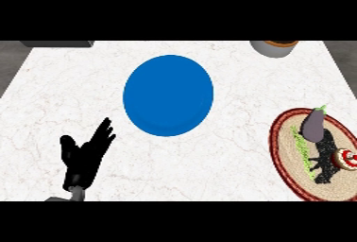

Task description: Pick the cupcake from the placemat and place it in the plate

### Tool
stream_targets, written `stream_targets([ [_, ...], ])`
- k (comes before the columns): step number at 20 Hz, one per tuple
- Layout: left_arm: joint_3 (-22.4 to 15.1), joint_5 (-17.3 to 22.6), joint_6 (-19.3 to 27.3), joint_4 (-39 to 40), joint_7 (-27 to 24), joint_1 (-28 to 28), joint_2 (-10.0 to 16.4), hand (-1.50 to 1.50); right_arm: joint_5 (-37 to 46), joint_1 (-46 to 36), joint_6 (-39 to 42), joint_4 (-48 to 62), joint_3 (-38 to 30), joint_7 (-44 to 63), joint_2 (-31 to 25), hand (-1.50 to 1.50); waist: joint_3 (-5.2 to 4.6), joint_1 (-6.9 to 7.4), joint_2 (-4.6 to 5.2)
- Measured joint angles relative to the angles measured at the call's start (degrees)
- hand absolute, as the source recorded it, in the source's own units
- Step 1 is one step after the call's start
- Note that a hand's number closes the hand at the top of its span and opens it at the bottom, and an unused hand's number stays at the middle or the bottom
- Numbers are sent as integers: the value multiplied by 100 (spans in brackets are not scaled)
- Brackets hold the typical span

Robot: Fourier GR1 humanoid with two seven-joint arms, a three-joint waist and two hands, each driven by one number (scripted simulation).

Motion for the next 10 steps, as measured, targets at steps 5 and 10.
stream_targets([
  [5, 104, -72, -73, -81, 56, 72, -16, 0, 322, 143, 63, -380, 96, 442, 267, -150, -3, -22, -4],
  [10, 204, -183, -146, -27, 155, -11, -121, 0, 587, 297, 223, -523, 6, 504, 474, -150, -4, -33, 0],
])
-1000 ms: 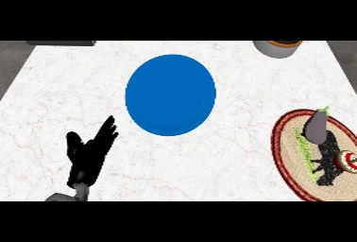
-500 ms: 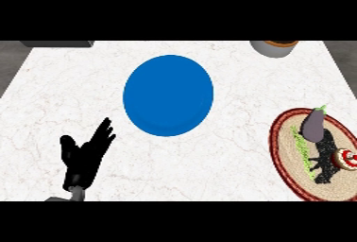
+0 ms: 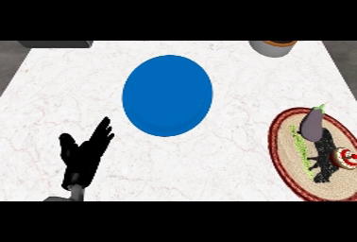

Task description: Pick the cupcake from the placemat and place it in the plate

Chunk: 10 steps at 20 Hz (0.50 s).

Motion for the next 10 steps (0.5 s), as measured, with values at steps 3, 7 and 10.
stream_targets([
  [3, 60, -100, 1, 80, -70, -23, -97, 0, 135, 268, -112, -220, -84, 32, 193, -150, 1, -14, -6],
  [7, 106, -201, -4, -7, 103, -43, -153, 0, 452, 407, -323, -515, -163, 303, 398, -150, 0, -13, -5],
  [10, 156, -248, -58, 39, 46, -42, -228, 0, 730, 399, -484, -477, -238, 396, 493, -150, 2, -4, -5],
])
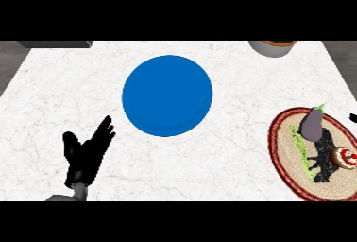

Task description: Pick the cupcake from the placemat and place it in the plate

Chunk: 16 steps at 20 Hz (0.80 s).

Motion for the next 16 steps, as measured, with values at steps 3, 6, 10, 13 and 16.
stream_targets([
  [3, 86, -31, -88, -9, -5, 44, 1, 0, 152, 117, 17, -343, -101, 336, 85, -150, -2, -5, 0],
  [6, 118, -102, -126, -118, 10, 140, -41, 0, 434, -28, -59, -63, -158, 265, 256, -150, -3, 9, 4],
  [10, 122, -212, -128, -176, 170, 79, -145, 0, 771, -267, -63, 223, -141, 220, 474, -150, -3, 22, 9],
  [13, 263, -232, -240, 0, 94, -13, -139, 0, 1031, -351, -124, 434, -133, 103, 579, -150, -3, 19, 10],
  [16, 308, -218, -285, -125, 253, 4, -125, 0, 1343, -357, -204, 514, 5, -9, 614, 150, -4, 26, 10],
])
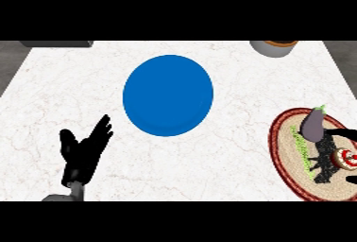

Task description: Pick the cupcake from the placemat and place it in the plate

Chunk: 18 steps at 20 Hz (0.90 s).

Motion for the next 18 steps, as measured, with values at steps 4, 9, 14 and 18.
stream_targets([
  [4, -88, -142, 77, -111, -60, 161, -164, 0, 359, -52, -290, 68, 63, -181, 117, 150, -3, -3, -3],
  [9, 8, -179, -30, -58, -22, 98, -186, 0, 625, -137, -622, 319, -86, -486, 172, 150, -6, -8, -11],
  [14, 93, -185, -64, -34, 28, 38, -180, 0, 498, -232, -1008, 154, -323, -481, 543, 150, -8, -29, -18],
  [18, 45, -197, -101, -23, 33, 35, -187, 0, 555, -490, -1494, -405, -76, 534, 1766, 150, -94, 106, -107],
])
